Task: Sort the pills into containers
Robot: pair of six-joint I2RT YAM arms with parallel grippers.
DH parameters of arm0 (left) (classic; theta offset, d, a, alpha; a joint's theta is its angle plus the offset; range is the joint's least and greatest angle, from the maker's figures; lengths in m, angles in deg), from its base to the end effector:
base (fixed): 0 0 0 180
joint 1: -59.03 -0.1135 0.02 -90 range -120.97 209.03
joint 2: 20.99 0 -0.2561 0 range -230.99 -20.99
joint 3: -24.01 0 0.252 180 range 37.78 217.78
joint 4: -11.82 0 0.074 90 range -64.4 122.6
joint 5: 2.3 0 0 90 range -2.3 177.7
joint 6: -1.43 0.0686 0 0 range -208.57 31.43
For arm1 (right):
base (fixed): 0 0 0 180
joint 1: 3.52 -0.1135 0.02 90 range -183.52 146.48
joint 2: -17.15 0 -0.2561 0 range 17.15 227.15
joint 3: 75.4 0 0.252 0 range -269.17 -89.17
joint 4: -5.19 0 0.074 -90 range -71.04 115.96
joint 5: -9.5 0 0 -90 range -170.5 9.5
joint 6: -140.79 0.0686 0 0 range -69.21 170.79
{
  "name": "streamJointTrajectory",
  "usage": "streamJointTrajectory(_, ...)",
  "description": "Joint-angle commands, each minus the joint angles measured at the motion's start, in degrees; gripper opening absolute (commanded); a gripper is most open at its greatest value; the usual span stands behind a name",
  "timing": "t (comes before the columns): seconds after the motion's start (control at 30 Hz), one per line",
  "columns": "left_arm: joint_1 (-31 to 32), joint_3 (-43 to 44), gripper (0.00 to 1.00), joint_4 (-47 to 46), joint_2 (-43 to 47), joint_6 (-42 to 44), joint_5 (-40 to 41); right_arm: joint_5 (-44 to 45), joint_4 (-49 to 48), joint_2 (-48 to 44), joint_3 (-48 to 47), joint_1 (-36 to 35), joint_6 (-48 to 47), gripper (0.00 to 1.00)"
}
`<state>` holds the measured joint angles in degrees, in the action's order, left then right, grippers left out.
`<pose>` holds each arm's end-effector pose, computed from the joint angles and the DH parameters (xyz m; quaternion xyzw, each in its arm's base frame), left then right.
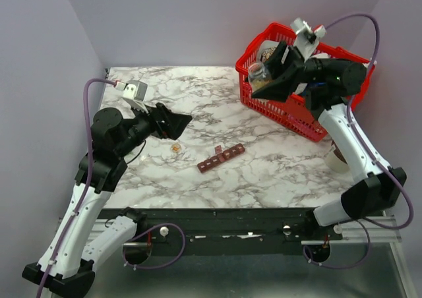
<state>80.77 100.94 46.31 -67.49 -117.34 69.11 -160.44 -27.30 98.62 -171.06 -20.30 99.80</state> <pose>0.1774 -0.0943 0.4171 0.0656 0.7275 -0.3939 0.5579 0.2537 0.1470 0.4911 -0.4951 0.4375 0.5859 0.4693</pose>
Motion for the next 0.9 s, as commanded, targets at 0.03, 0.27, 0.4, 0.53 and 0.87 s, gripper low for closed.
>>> streamJointTrajectory(0.03,-0.38,-3.21,0.99,-0.94,1.50,1.97,4.00,6.29,-40.89,3.80,-5.75,0.95,35.35,0.14)
streamJointTrajectory(0.27,-0.38,-4.18,0.99,-0.67,3.17,3.02,4.18,18.76,-15.89,-4.03,3.24,1.22,19.49,0.13)
streamJointTrajectory(0.4,-0.38,-3.66,0.99,-0.76,2.64,3.02,3.82,29.03,44.52,-1.85,-17.57,0.17,-19.22,0.11)
streamJointTrajectory(0.53,-0.38,-2.86,0.99,0.03,2.38,3.64,3.73,41.78,61.52,-0.09,-24.97,-1.77,-46.65,0.11)
streamJointTrajectory(0.87,-0.38,-3.30,0.99,-0.05,2.03,4.96,3.03,-9.38,4.72,-0.18,-16.58,-4.75,-9.38,0.14)
